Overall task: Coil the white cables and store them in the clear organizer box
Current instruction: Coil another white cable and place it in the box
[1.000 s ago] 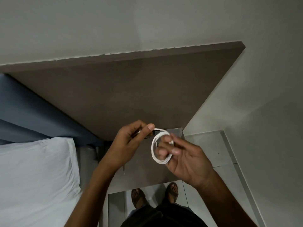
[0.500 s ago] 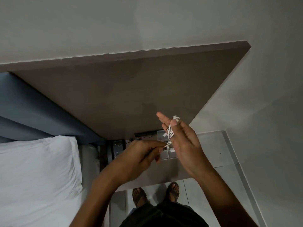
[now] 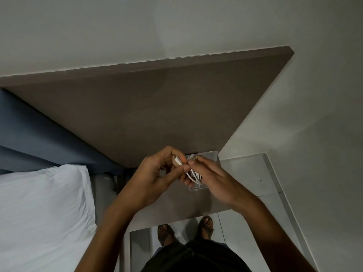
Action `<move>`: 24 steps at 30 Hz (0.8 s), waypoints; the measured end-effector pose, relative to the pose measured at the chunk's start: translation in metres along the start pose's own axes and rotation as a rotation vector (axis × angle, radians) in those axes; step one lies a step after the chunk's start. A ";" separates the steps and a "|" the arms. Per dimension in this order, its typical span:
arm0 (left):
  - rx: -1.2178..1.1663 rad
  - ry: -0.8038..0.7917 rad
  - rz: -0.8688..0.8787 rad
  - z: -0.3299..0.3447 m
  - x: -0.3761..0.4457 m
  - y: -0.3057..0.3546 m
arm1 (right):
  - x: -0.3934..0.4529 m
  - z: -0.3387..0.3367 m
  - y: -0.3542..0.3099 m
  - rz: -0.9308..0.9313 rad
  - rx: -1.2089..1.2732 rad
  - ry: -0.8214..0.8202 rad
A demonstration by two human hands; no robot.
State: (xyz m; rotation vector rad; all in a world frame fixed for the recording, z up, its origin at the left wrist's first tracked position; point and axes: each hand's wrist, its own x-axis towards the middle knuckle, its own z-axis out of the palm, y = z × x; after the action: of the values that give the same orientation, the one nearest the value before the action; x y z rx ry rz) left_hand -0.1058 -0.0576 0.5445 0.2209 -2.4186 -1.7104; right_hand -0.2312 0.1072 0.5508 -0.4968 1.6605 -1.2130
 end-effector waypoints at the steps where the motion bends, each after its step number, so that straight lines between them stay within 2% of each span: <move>1: 0.013 0.011 0.001 0.000 0.000 -0.002 | 0.000 0.000 0.001 -0.003 -0.020 -0.007; 3: 0.017 0.050 -0.014 -0.001 0.000 -0.005 | 0.000 0.000 0.006 -0.005 -0.042 -0.017; 7: -0.141 0.073 -0.078 -0.001 0.000 -0.009 | 0.004 0.000 0.013 0.018 -0.021 -0.072; 12: -0.379 0.149 -0.094 0.000 -0.002 -0.010 | 0.004 -0.001 0.013 0.015 0.181 -0.199; 15: -0.349 0.174 -0.134 0.002 -0.002 -0.012 | 0.002 0.000 0.011 0.035 0.252 -0.255; 21: -0.481 0.059 -0.196 0.011 -0.006 -0.007 | 0.000 0.002 0.012 0.115 0.436 -0.308; 24: -0.492 0.063 -0.205 0.013 -0.007 -0.007 | -0.001 0.002 0.012 0.121 0.507 -0.311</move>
State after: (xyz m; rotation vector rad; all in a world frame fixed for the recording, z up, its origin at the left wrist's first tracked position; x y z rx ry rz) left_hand -0.1022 -0.0462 0.5333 0.4533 -1.9058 -2.2803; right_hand -0.2264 0.1116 0.5406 -0.2454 1.0547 -1.3313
